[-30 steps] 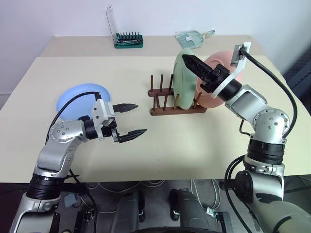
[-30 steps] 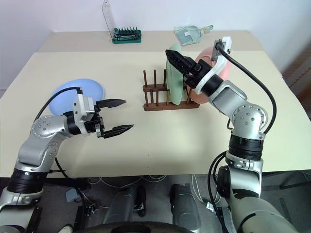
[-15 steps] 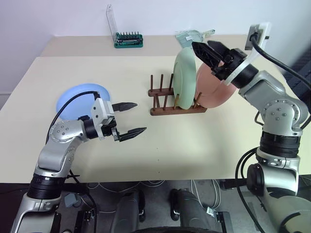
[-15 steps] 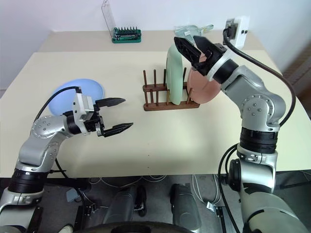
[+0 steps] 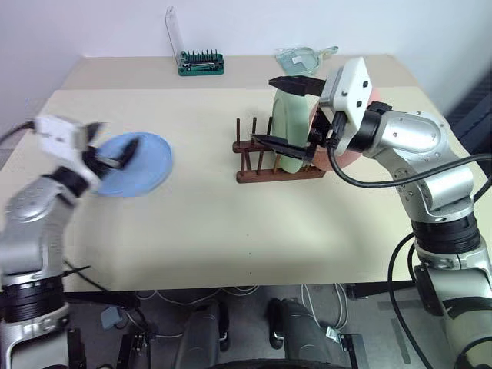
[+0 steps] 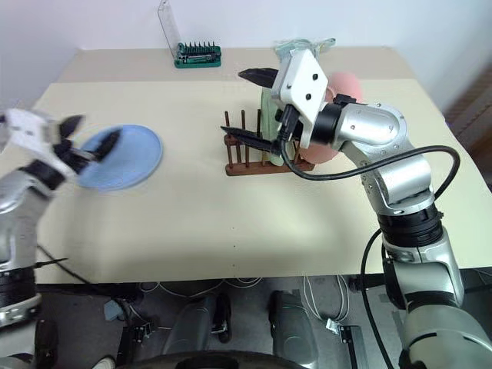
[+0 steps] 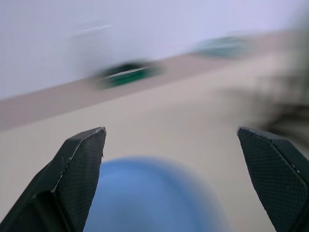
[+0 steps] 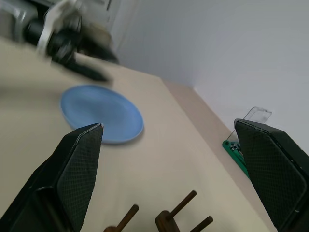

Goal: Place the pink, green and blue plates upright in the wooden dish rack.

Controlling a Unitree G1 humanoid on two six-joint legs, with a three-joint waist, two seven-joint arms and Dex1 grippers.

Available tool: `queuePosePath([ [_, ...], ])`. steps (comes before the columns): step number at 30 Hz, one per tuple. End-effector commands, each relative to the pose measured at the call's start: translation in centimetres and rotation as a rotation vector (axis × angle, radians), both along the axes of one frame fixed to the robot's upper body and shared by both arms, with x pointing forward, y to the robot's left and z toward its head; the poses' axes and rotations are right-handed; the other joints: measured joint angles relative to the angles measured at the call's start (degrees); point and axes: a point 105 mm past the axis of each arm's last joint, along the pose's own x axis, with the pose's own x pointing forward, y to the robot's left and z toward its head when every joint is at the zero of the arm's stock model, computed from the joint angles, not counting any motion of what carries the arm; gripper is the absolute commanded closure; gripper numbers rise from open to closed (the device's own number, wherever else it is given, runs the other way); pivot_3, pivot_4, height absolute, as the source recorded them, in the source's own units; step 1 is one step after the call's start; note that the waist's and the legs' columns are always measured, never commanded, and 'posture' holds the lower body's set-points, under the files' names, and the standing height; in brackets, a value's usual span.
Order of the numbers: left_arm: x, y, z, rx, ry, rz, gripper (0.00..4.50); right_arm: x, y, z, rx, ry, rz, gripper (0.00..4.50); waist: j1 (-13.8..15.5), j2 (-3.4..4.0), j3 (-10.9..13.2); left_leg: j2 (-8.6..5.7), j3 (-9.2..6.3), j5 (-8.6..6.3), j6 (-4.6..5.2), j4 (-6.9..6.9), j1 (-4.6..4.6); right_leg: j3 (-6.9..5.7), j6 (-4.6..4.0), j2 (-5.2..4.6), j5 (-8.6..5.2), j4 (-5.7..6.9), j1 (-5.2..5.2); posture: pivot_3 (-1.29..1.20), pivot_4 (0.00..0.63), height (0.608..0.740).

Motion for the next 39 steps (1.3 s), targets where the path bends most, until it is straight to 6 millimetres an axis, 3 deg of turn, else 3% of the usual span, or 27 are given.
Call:
queuePosePath([
  [1, -2.1, 5.1, -1.1, -0.078, 0.114, 0.283, 0.0, -0.3, 0.4, 0.3, 0.009, -0.026, 0.042, 0.08, 0.1, 0.0, 0.0, 0.0, 0.0, 0.0, 0.0, -0.01, 0.0, 0.0, 0.0, 0.0, 0.0, 0.0, 0.0, 0.0, 0.15, 0.74],
  [8, -2.7, 5.8, -4.6, -0.164, 0.292, 0.318, 0.0, -0.6, 1.3, 0.0, 0.022, -0.012, 0.099, 0.08, 0.4, -0.19, 0.1, -0.03, -0.05, -0.08, -0.18, 0.04, 0.0, -0.12, -0.19, -0.17, -0.08, 0.0, 0.04, 0.0, 0.15, 0.74],
  [17, 0.5, 6.3, -7.2, -0.244, 0.404, 0.303, 0.0, -1.0, 1.7, -0.7, 0.022, 0.008, 0.119, 0.08, 0.3, -0.2, 0.1, -0.08, -0.05, -0.1, -0.29, -0.06, 0.0, -0.16, -0.21, -0.39, -0.07, 0.02, -0.03, 0.0, 0.15, 0.74],
  [20, 1.7, 6.5, -7.7, -0.244, 0.418, 0.295, 0.9, -1.1, 1.6, -0.8, 0.025, 0.009, 0.112, 0.0, 0.2, -0.22, 0.1, -0.1, -0.04, -0.1, -0.29, -0.05, -0.01, -0.19, -0.21, -0.44, -0.06, 0.01, -0.05, 0.0, 0.15, 0.74],
  [27, 4.0, 4.7, -7.1, -0.227, 0.392, 0.223, 4.47, -1.1, 1.3, -1.0, 0.027, 0.009, 0.083, 0.0, 0.1, -0.25, 0.0, -0.11, 0.0, -0.09, -0.32, -0.23, -0.01, -0.21, -0.17, -0.56, -0.03, 0.0, -0.14, 0.0, 0.15, 0.74],
  [30, 4.0, 4.5, -6.8, -0.227, 0.368, 0.222, 4.47, -1.1, 1.1, -1.1, 0.024, 0.008, 0.068, 0.0, 0.1, -0.26, 0.0, -0.15, 0.05, -0.01, -0.43, -0.5, 0.06, -0.21, -0.14, -0.62, 0.0, -0.03, -0.2, 0.0, 0.15, 0.74],
  [32, 4.2, 3.6, -5.3, -0.218, 0.295, 0.181, 4.47, -1.1, 0.9, -1.2, 0.016, 0.003, 0.056, 0.0, 0.1, -0.27, 0.0, -0.15, 0.05, 0.03, -0.46, -0.59, 0.05, -0.23, -0.08, -0.62, 0.04, 0.0, -0.27, 0.0, 0.15, 0.74],
  [37, 4.2, 1.6, 0.6, -0.151, 0.034, 0.167, 4.47, -0.9, 0.8, -1.1, -0.008, -0.033, 0.037, 0.0, 0.3, -0.31, 0.0, -0.18, 0.05, 0.11, -0.34, -0.65, 0.0, -0.28, -0.07, -0.68, 0.05, -0.01, -0.29, 0.0, 0.15, 0.74],
  [39, 3.8, -1.1, 7.4, -0.139, -0.204, 0.124, 4.47, -0.9, 1.2, -0.7, -0.041, -0.106, 0.034, 0.0, 0.5, -0.47, 0.1, -0.23, 0.05, 0.11, -0.32, -0.64, 0.0, -0.28, -0.07, -0.71, 0.06, -0.01, -0.28, 0.0, 0.15, 0.74],
])
